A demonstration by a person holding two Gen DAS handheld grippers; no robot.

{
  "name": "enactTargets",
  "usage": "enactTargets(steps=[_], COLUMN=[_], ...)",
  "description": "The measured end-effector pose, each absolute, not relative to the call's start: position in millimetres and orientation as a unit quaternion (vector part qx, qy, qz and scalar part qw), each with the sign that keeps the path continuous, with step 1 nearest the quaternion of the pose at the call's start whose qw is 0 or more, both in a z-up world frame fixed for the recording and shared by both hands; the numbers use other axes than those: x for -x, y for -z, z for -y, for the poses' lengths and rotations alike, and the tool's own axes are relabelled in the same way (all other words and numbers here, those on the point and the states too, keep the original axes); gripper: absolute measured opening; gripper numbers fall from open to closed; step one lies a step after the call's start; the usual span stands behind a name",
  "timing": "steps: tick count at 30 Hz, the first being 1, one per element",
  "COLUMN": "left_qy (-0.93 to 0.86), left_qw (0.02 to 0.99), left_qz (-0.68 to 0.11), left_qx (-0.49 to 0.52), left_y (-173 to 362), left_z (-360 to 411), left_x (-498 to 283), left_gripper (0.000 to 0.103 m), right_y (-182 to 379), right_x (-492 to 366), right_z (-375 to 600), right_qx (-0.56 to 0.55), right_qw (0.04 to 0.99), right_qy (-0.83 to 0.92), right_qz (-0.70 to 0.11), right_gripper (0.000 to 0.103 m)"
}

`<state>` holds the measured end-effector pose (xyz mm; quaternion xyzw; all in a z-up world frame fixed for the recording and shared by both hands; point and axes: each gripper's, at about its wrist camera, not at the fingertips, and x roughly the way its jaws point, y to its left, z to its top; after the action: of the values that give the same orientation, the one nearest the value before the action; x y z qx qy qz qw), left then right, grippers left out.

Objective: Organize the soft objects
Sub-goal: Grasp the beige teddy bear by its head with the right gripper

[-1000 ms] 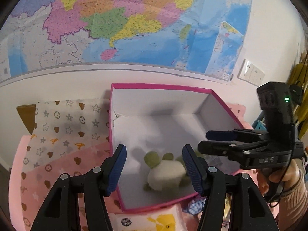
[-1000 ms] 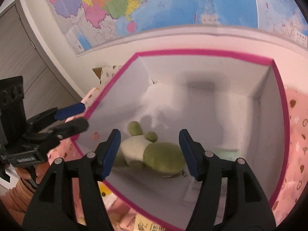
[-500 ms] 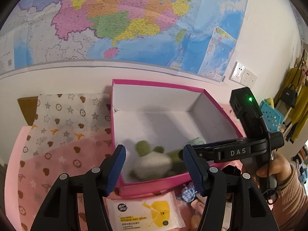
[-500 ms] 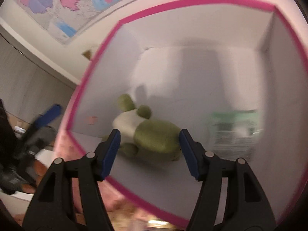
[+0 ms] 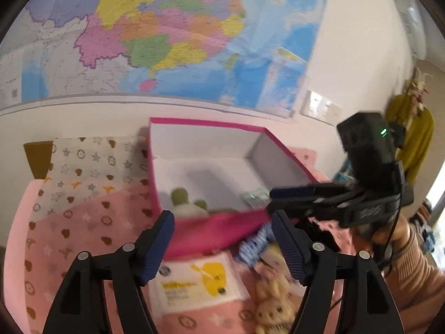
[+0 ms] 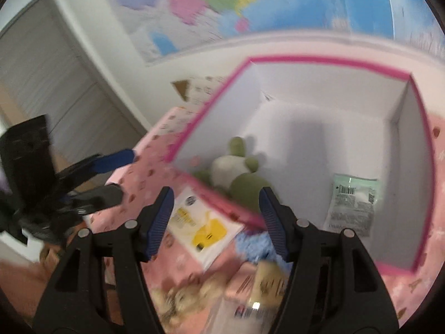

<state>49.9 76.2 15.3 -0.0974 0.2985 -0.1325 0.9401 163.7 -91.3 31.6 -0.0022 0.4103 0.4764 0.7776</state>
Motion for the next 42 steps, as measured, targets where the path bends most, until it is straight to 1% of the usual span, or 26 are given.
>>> enactTargets(steps=[3, 6, 11, 14, 18, 20, 21, 23, 24, 25, 27, 35, 42], left_qy=[0.154, 0.175, 0.192, 0.189, 0.189, 0.192, 0.193, 0.194, 0.195, 0.196, 0.202, 0.232, 0.258], left_qw=[0.933, 0.922, 0.901, 0.892, 0.883, 0.879, 0.876, 0.872, 0.87, 0.868, 0.864, 0.856, 0.867], left_qz=[-0.311, -0.335, -0.374, -0.396, -0.415, -0.421, -0.425, -0.432, -0.435, -0.437, -0.442, -0.441, -0.405], left_qx=[0.092, 0.089, 0.105, 0.108, 0.114, 0.117, 0.12, 0.125, 0.126, 0.127, 0.13, 0.141, 0.131], left_y=[-5, 12, 43, 60, 74, 79, 82, 86, 88, 90, 95, 97, 66], left_z=[-64, -51, -36, -30, -27, -27, -27, -28, -27, -27, -25, -13, -2], left_x=[-34, -20, -1, 5, 12, 14, 14, 13, 13, 12, 13, 3, -9], left_gripper=[0.074, 0.074, 0.074, 0.074, 0.074, 0.074, 0.074, 0.074, 0.074, 0.074, 0.074, 0.074, 0.073], right_y=[-38, -31, 4, 22, 41, 48, 53, 59, 61, 61, 58, 23, -19], right_x=[-137, -116, -103, -103, -105, -107, -109, -109, -109, -108, -106, -89, -87], right_z=[104, 108, 104, 101, 94, 90, 89, 88, 88, 88, 91, 114, 131], right_qx=[0.021, 0.051, 0.07, 0.073, 0.073, 0.068, 0.062, 0.054, 0.05, 0.05, 0.045, -0.017, -0.056], right_qw=[0.777, 0.775, 0.757, 0.752, 0.746, 0.743, 0.739, 0.736, 0.736, 0.738, 0.741, 0.749, 0.771], right_qy=[-0.495, -0.496, -0.489, -0.478, -0.471, -0.467, -0.467, -0.466, -0.467, -0.467, -0.471, -0.509, -0.516], right_qz=[-0.389, -0.387, -0.428, -0.447, -0.466, -0.475, -0.482, -0.488, -0.487, -0.484, -0.477, -0.424, -0.37], right_gripper=[0.065, 0.065, 0.065, 0.061, 0.06, 0.056, 0.051, 0.036, 0.032, 0.024, 0.014, 0.012, 0.012])
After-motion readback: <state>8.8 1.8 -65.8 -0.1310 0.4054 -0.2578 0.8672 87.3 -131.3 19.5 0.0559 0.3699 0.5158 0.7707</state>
